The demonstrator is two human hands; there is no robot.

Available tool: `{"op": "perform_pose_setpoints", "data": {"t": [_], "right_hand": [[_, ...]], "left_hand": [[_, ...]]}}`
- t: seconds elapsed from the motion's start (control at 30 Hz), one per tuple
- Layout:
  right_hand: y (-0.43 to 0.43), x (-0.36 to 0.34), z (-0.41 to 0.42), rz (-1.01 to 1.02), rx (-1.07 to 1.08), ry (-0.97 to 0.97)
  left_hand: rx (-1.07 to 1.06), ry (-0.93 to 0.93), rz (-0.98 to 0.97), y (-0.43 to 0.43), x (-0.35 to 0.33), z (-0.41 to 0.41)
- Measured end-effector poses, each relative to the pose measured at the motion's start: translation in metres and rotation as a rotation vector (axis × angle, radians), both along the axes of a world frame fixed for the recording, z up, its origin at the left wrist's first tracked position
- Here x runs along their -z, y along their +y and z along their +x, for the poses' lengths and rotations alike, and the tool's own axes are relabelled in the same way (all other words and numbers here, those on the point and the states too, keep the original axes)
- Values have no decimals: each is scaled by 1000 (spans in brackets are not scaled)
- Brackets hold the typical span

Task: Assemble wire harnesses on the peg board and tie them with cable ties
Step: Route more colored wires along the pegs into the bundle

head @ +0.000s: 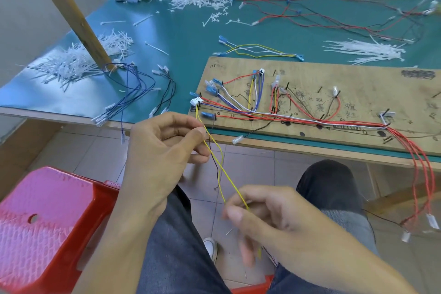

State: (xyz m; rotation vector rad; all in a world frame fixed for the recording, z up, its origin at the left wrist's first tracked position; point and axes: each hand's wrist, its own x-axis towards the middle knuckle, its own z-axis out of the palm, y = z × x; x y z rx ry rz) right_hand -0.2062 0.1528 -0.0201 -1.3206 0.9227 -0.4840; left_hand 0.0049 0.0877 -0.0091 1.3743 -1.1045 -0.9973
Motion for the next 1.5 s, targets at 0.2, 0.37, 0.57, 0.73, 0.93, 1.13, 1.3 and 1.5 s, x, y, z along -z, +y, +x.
{"op": "perform_pose_setpoints", "data": {"t": [0.2,0.37,0.57,0.73,0.93,1.13,1.3,1.5], "right_hand": [[2,-11,-63,203,-224,-228],[2,-12,-94,183,-177,-287],[11,-14,-130,65,142,-217],[-4,-22,-146,-132,366,-114],[-26,-30,-161,-47,366,-341],[-31,-35,-186,-42,279,-344],[-42,-30,-170,-162,559,-73],[-64,-35,-157,-287,634,34]], "left_hand": [[27,70,-5,4,7,-15],[88,-94,-16,8,16,-16],[98,-492,-146,18,16,-17],[20,-917,-304,25,-2,-35],[433,-1231,-602,35,-7,-102],[364,-1266,-550,16,-1,-120],[393,-1387,-536,8,15,-131],[498,-1437,-482,0,31,-141]]}}
